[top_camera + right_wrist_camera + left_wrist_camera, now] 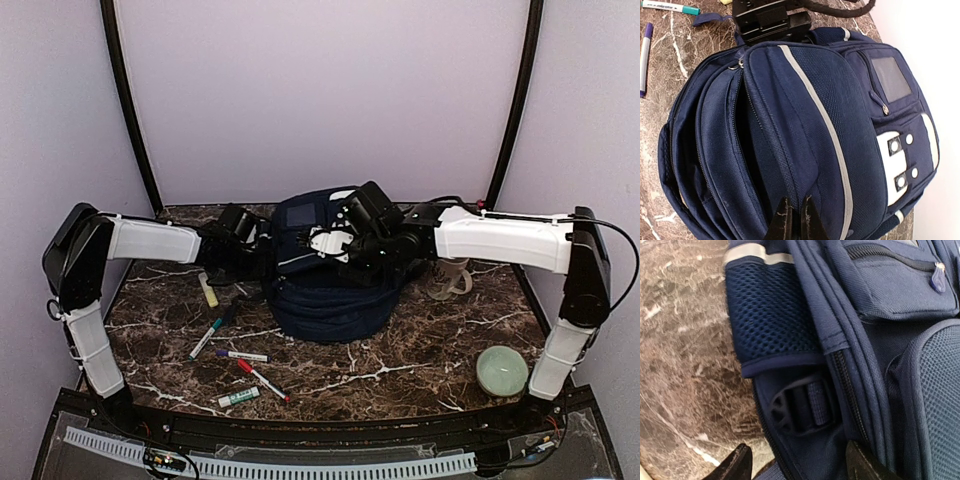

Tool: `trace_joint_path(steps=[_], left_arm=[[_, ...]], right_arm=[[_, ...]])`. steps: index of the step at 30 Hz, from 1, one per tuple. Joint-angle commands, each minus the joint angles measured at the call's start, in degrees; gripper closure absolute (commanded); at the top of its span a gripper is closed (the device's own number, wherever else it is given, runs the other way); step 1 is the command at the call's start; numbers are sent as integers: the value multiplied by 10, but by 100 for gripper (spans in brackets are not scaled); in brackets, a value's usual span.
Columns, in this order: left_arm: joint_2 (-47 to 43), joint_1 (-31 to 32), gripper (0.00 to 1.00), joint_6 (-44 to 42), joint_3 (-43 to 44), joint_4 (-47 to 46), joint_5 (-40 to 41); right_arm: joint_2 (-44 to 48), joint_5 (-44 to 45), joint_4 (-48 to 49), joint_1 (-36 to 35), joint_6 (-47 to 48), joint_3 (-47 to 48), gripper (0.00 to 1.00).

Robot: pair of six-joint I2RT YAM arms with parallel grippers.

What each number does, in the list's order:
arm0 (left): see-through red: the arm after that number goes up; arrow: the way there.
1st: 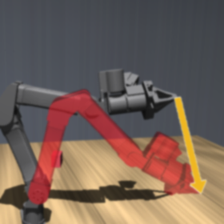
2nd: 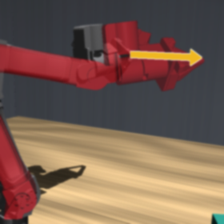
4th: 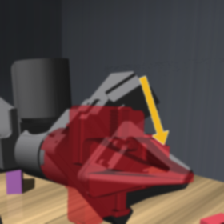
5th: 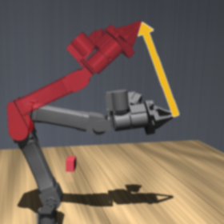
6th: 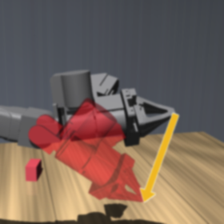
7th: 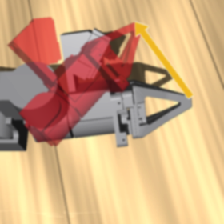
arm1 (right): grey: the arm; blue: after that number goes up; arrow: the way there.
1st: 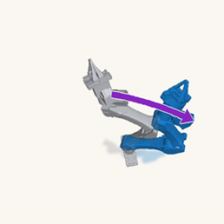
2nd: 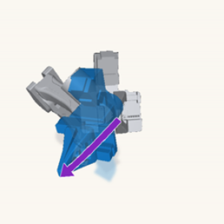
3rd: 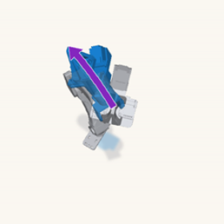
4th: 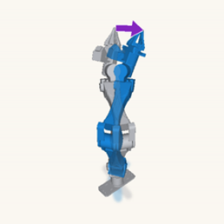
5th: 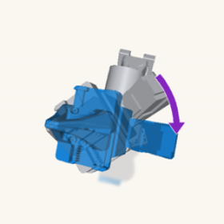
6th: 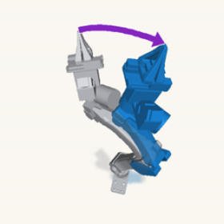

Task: Pack the student bag
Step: Pick up the student bag from the upper front pocket, then pick up the pen at the center of the board.

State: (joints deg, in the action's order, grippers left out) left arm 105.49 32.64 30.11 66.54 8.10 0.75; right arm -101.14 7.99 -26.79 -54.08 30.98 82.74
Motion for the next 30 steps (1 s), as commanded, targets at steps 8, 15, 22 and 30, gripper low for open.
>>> trace_joint_path(steps=[8,15,22,30], left_arm=[[-145,-1,33,3,-74,78,79],[-237,-5,29,82,-137,168,156],[-158,-37,35,142,-51,299,199],[-65,-65,36,169,0,309,175]], right_arm=[[-26,29,75,24,-15,27,100],[-23,12,68,28,-25,26,100],[-22,-15,58,28,-36,25,100],[-11,-29,56,26,-43,24,100]])
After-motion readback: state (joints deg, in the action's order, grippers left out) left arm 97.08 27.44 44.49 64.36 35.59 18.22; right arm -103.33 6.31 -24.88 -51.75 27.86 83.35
